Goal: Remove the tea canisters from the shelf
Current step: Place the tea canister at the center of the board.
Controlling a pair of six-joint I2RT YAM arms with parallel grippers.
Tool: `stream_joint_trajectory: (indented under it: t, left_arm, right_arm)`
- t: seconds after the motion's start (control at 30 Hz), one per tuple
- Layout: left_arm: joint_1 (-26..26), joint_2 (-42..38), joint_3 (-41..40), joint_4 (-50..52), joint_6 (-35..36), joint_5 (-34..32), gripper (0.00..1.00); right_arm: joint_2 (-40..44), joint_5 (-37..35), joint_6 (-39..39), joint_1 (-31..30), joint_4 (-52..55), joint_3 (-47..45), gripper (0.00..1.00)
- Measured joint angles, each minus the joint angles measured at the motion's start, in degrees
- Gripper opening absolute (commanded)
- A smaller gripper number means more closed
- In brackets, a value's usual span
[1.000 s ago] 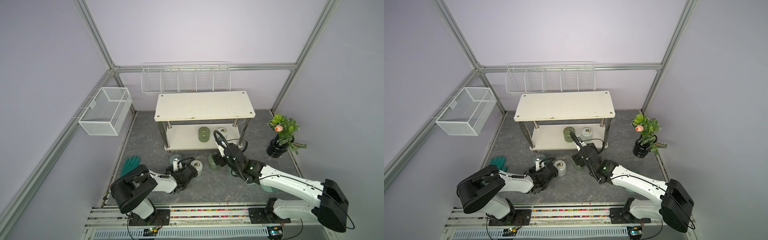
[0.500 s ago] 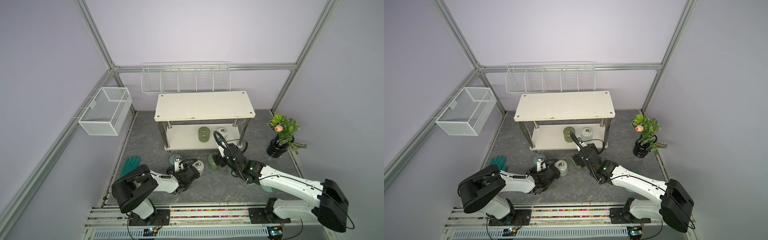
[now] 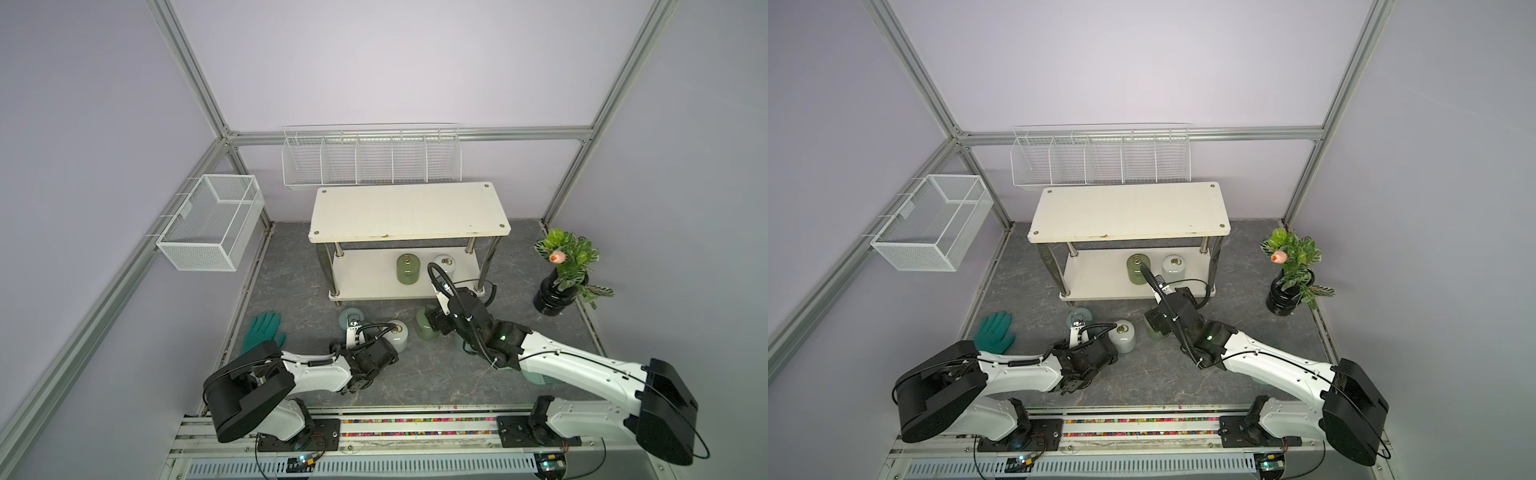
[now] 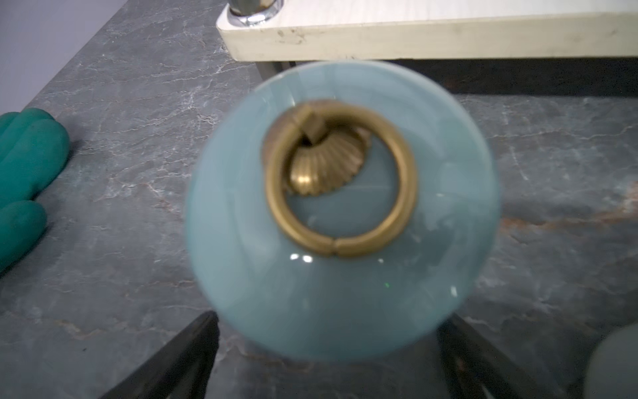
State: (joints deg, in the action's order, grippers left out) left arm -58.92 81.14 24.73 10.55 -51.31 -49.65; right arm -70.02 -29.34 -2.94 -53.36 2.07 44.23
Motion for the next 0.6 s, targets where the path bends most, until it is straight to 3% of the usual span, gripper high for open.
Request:
stream_joint_trajectory:
  t: [0.6]
  left_arm:
    - [-6.1,-18.64,2.69,16.61,-2.25,-4.81,1.0]
  right_arm:
    - [6.16,-1.09,0.2,-0.04,-0.2,-2.21,0.89]
